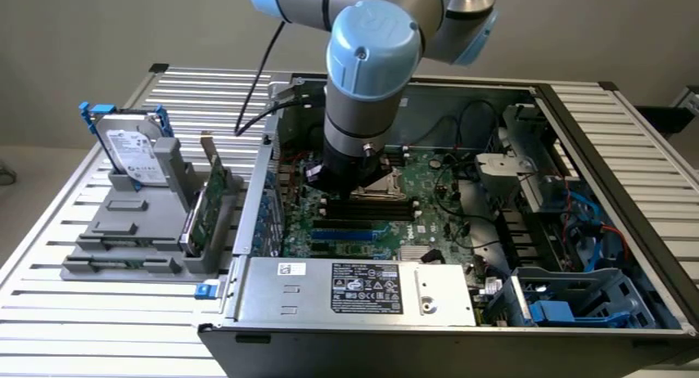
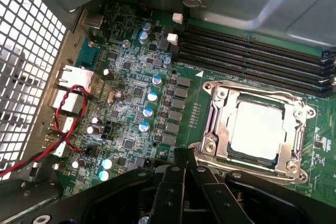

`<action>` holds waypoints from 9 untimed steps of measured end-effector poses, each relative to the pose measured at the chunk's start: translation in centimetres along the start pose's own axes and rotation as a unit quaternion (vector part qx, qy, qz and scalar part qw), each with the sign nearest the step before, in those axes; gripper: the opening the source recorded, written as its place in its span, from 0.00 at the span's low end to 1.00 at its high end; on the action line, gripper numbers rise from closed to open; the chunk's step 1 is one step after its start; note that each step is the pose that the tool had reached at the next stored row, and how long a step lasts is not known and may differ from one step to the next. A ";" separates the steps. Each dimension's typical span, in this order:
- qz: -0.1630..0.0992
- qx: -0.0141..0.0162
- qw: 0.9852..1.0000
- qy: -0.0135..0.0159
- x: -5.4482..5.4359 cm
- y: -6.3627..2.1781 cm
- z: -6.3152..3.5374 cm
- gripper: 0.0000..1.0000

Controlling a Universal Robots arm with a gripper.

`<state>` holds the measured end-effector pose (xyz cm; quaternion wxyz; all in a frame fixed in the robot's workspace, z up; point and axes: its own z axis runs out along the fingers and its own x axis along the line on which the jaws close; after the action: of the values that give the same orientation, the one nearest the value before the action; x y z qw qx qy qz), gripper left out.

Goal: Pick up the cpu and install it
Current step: 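Install the second cpu locking lever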

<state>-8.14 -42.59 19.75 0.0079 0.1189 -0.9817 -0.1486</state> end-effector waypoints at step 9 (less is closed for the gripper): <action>-0.005 0.000 1.000 0.003 -0.1 0.42 0.30 0.11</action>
<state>-8.14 -42.09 19.59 0.0097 0.1239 -0.9810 -0.1487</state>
